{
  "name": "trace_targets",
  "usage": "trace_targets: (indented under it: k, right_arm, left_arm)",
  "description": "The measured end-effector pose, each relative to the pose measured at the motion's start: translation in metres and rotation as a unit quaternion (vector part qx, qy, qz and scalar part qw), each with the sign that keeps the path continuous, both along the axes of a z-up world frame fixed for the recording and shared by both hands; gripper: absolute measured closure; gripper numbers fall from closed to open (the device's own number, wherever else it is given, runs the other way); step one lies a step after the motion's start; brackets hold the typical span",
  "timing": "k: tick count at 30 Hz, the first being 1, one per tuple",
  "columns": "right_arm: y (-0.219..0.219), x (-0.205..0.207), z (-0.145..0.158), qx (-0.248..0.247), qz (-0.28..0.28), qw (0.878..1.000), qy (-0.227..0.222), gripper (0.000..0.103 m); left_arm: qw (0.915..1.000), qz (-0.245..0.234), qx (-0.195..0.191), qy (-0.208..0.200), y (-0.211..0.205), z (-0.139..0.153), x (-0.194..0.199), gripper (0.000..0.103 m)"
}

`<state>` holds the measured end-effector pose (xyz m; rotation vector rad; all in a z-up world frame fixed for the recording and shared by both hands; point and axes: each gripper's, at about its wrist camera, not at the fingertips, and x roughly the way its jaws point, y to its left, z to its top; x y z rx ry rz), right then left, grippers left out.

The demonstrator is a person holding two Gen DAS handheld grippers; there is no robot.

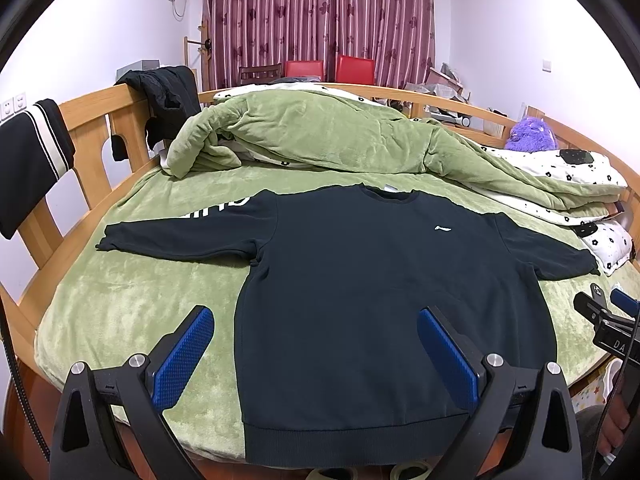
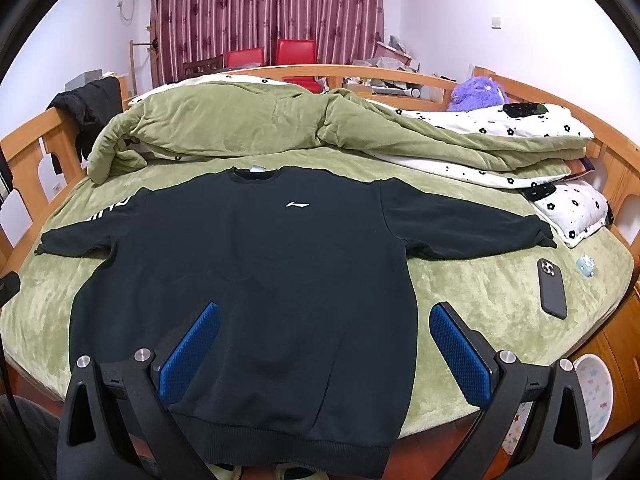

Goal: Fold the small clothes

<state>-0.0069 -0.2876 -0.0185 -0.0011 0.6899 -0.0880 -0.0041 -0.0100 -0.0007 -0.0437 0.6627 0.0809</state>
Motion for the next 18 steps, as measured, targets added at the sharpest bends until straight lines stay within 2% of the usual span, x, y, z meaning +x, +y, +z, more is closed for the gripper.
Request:
trace_targets:
  k: [18]
  right_arm:
    - [0.0008,-0.0007,-0.0001,-0.002,0.000,1.000,0.000,0.001]
  left_arm:
    - [1.0000,0.000,-0.002,0.000,0.0029,-0.0009,0.0004,0.000]
